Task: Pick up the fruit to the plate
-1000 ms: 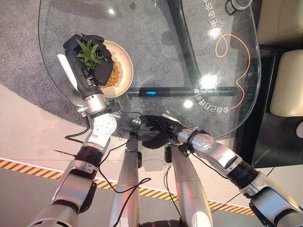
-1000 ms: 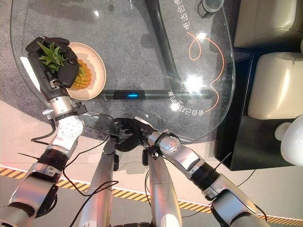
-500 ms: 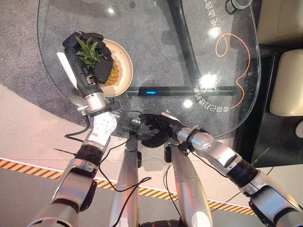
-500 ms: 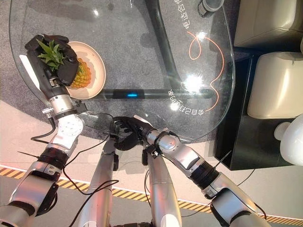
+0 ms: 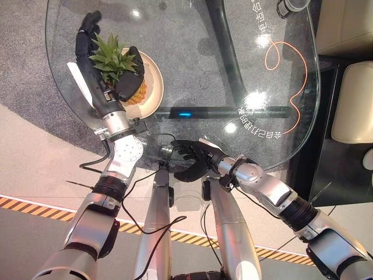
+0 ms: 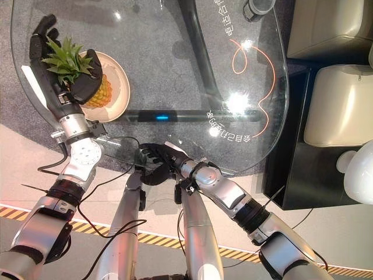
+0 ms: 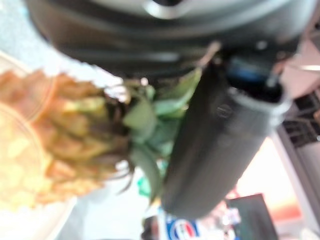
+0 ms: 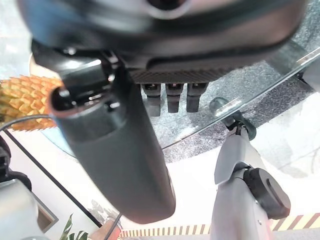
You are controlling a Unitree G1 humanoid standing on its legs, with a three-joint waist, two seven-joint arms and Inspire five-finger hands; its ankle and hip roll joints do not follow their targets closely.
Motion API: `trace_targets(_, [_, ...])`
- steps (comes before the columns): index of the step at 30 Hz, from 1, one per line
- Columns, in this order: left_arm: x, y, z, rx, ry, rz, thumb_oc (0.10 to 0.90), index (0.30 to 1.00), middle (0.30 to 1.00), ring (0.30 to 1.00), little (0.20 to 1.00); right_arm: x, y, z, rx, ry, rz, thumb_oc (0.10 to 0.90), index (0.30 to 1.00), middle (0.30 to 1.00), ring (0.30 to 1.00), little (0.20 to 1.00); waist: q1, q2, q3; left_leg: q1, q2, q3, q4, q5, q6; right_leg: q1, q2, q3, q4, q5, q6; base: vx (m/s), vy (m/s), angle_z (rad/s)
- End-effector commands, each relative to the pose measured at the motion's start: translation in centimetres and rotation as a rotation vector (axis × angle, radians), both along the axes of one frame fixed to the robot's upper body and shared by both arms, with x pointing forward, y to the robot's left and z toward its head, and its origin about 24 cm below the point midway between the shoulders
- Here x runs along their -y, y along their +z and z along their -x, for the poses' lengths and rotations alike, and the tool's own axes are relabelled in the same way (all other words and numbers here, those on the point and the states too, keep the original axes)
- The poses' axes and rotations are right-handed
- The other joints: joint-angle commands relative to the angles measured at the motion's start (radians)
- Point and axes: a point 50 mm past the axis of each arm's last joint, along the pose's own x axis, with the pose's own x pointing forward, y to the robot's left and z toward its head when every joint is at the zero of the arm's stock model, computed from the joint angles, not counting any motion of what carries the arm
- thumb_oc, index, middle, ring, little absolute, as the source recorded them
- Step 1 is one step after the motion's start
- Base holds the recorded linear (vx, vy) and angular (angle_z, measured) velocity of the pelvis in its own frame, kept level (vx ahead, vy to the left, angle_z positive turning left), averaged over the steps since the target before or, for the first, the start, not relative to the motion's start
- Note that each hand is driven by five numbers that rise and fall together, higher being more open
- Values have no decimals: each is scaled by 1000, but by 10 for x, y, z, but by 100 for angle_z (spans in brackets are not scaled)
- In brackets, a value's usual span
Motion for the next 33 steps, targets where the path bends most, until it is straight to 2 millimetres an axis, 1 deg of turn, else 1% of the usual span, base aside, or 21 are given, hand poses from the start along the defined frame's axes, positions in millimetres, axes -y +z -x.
trace_targets(1, [3, 32, 9, 191, -33, 17, 800, 900, 900, 900, 900, -26, 12, 14, 18, 104, -160, 800, 900, 900, 900, 900, 5, -7, -24, -15, -55, 54, 29, 14, 37, 8, 51, 32, -143, 123, 31, 0, 0, 0])
trace_targets(13, [-5, 31, 7, 170, 2, 21, 800, 900, 900, 900, 900, -26, 10, 15, 18, 115, -162, 800, 900, 900, 900, 900, 10, 3, -24, 17, -54, 50, 21, 15, 36, 37, 48, 31, -139, 110, 27, 0, 0, 0])
trace_targets(14, [-5, 31, 7, 171, 3, 20, 800, 900, 900, 900, 900, -26, 11, 14, 21, 115, -163, 800, 900, 900, 900, 900, 10, 4, -24, 13, -55, 49, 17, 22, 36, 34, 47, 30, -141, 116, 27, 0, 0, 0])
trace_targets(16, [-7, 28, 8, 162, 10, 20, 800, 900, 900, 900, 900, -27, 10, 16, 17, 114, -164, 800, 900, 900, 900, 900, 13, 6, -24, 26, -54, 48, 22, 12, 36, 47, 47, 29, -134, 105, 26, -4, -38, 0])
trace_targets(17, [-8, 29, 8, 164, 11, 20, 800, 900, 900, 900, 900, -27, 11, 15, 20, 113, -165, 800, 900, 900, 900, 900, 13, 7, -24, 23, -55, 46, 19, 19, 36, 45, 46, 28, -138, 110, 26, -5, -49, 0])
trace_targets(19, [-9, 27, 8, 157, 17, 19, 800, 900, 900, 900, 900, -27, 9, 16, 14, 113, -166, 800, 900, 900, 900, 900, 15, 9, -24, 38, -54, 45, 21, 11, 36, 60, 45, 27, -134, 101, 25, -2, -44, 0])
trace_targets(25, [-15, 23, 11, 156, 46, 26, 800, 900, 900, 900, 900, -27, 7, 18, 17, 118, -169, 800, 900, 900, 900, 900, 19, 14, -24, 62, -55, 40, 11, 17, 36, 89, 44, 26, -140, 99, 23, -6, -46, 1])
trace_targets(26, [-19, 17, 14, 147, 61, 26, 800, 900, 900, 900, 900, -28, 4, 20, 16, 117, -175, 800, 900, 900, 900, 900, 26, 17, -24, 89, -55, 35, 9, 9, 36, 118, 44, 23, -139, 85, 20, -1, -110, 1])
trace_targets(29, [-22, 12, 16, 136, 70, 14, 800, 900, 900, 900, 900, -29, 2, 22, 12, 120, -180, 800, 900, 900, 900, 900, 31, 20, -24, 115, -54, 31, -1, 9, 36, 148, 45, 19, -141, 78, 18, -8, -88, 1])
trace_targets(30, [-23, 13, 16, 139, 73, 12, 800, 900, 900, 900, 900, -30, 3, 22, 16, 121, -181, 800, 900, 900, 900, 900, 32, 22, -24, 113, -54, 30, -6, 17, 35, 147, 45, 17, -145, 84, 18, -20, -59, 2])
trace_targets(33, [-28, 8, 20, 132, 103, 0, 800, 900, 900, 900, 900, -30, 1, 24, 10, 122, -178, 800, 900, 900, 900, 900, 39, 28, -24, 145, -54, 23, -14, 12, 35, 181, 46, 14, -142, 68, 15, -7, -60, 1])
